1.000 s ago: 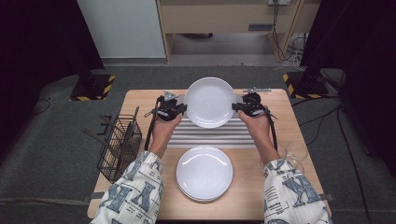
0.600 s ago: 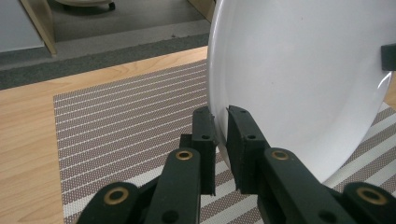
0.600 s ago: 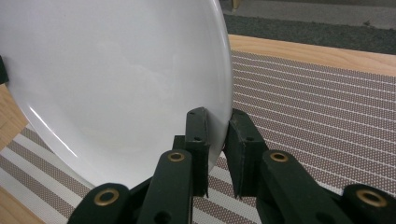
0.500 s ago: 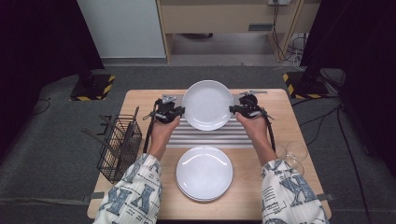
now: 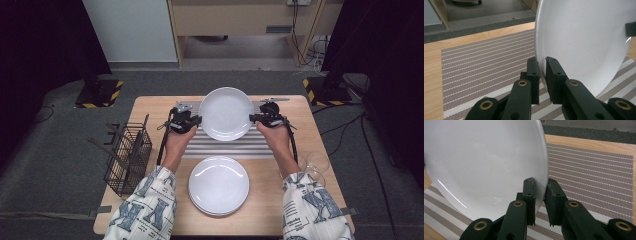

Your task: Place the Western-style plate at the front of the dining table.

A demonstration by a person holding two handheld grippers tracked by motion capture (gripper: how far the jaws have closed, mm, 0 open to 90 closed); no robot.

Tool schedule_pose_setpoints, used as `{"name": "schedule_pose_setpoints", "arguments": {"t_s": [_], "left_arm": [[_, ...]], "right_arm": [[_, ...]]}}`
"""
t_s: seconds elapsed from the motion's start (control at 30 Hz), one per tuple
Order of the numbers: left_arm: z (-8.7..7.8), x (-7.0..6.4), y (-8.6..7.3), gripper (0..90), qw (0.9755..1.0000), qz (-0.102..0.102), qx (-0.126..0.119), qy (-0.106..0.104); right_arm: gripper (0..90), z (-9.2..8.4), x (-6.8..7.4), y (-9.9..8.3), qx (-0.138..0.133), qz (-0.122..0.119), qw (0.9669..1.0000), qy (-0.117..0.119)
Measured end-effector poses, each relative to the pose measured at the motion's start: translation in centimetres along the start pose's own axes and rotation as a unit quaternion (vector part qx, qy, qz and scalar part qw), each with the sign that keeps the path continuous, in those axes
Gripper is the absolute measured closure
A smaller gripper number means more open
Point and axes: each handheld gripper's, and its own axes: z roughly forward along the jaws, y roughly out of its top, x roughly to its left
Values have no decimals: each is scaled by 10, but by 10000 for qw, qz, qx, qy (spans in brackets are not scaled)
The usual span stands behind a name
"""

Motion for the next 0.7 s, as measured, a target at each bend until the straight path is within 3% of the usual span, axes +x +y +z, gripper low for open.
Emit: {"name": "schedule_pose_setpoints", "arguments": {"t_s": [0.33, 0.7], "left_arm": [[-4, -2, 5, 809, 10000, 64, 2, 68], [6, 4, 6, 809, 9998, 77, 106, 160]], "right_arm": [[788, -1, 1, -2, -24, 25, 10000, 7], [787, 9, 2, -2, 37, 55, 10000, -43]]}}
